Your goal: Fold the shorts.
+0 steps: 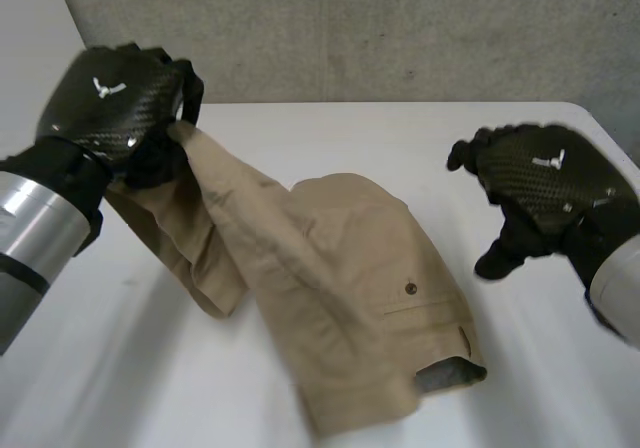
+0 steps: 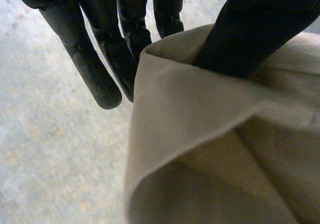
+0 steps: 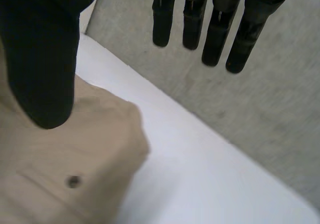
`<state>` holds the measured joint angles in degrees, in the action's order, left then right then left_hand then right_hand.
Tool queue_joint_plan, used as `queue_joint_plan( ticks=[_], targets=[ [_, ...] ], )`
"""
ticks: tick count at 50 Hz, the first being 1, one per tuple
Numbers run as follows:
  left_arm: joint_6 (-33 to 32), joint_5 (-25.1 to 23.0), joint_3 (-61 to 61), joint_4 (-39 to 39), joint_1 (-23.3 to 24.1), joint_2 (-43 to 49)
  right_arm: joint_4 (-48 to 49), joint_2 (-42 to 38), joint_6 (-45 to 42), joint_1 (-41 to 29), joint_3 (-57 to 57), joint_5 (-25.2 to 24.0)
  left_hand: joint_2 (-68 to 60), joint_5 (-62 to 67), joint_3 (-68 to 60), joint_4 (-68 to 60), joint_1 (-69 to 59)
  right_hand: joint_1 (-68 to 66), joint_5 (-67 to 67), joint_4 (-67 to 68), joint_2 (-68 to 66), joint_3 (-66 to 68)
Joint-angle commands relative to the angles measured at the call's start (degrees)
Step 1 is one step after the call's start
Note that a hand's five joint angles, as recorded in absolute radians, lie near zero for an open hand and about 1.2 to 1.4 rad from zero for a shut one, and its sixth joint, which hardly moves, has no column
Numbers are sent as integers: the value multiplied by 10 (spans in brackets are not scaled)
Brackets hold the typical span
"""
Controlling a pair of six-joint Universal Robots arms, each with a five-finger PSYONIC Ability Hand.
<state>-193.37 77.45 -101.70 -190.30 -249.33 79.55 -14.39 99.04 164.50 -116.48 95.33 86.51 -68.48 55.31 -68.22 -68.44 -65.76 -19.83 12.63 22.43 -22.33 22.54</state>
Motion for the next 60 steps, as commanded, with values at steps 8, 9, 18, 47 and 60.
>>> queue_joint_plan(
  ticks=[8,9,18,47,60],
  targets=[
    [-39,7,-2,3,-5,44,1,-83,259,0,72,-116,-115,147,-118,-116,-142,50,-78,-76,75,-77],
    [-39,7,-2,3,-5,44,1,-86,269,-2,75,-119,-115,147,-118,-116,-142,50,-78,-76,75,-77],
    [-39,8,9,-3,-4,69,2,-87,306,-22,88,-117,-115,147,-118,-116,-142,45,-73,-71,70,-72],
    [-39,134,318,4,132,403,26,-164,152,-149,-31,5,-115,147,-118,-116,-142,40,-68,-66,65,-67],
    [-39,133,324,1,124,422,46,-248,-40,-234,-92,-58,-115,147,-118,-116,-142,17,-45,-43,42,-44]
  ],
)
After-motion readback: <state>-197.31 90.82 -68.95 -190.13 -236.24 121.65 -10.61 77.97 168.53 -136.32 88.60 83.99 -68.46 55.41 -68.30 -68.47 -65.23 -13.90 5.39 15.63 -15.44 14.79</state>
